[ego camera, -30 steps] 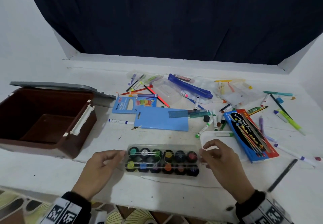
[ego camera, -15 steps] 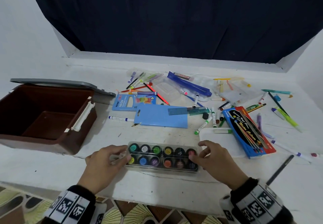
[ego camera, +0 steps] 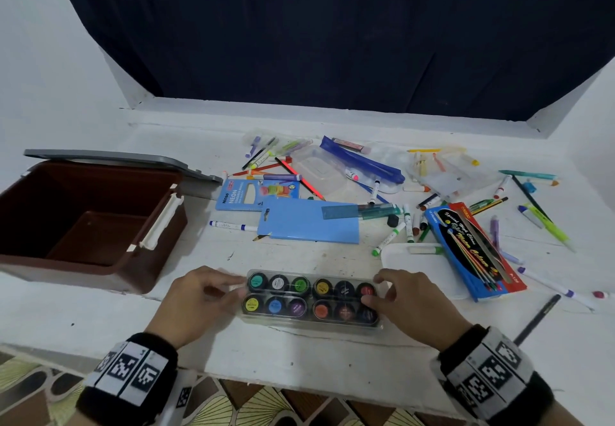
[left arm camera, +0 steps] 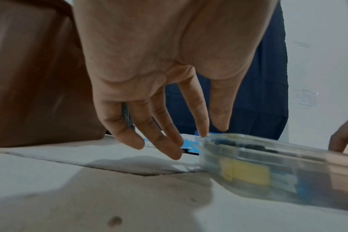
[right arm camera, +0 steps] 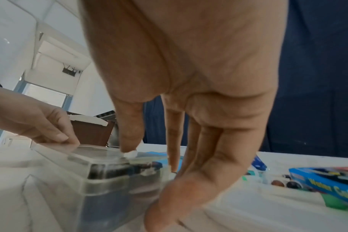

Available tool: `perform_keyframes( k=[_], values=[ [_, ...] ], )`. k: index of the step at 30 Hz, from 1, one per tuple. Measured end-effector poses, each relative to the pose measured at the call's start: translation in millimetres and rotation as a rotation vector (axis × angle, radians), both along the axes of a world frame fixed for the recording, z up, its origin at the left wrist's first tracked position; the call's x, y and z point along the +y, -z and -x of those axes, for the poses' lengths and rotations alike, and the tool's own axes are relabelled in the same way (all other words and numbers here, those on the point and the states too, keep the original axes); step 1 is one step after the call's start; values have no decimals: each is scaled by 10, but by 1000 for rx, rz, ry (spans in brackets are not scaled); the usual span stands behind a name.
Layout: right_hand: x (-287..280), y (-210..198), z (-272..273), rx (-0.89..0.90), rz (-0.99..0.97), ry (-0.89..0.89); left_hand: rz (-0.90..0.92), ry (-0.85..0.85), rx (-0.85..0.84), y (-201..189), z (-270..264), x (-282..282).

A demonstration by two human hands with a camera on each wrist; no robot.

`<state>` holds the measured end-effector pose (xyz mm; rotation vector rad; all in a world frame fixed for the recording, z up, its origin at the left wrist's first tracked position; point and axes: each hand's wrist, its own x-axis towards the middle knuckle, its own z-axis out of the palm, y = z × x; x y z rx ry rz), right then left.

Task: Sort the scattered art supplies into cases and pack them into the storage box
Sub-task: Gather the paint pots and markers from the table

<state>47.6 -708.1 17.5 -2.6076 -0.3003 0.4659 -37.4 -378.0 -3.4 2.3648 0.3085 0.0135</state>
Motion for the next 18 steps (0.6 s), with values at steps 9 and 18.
perform_keyframes(
  k=[9,18],
  values=[
    [12,24,-130,415,-284,238,74,-22,132,135,-45,-16],
    [215,32,-324,245,-411,312,275,-134,123,126,-317,115]
  ],
)
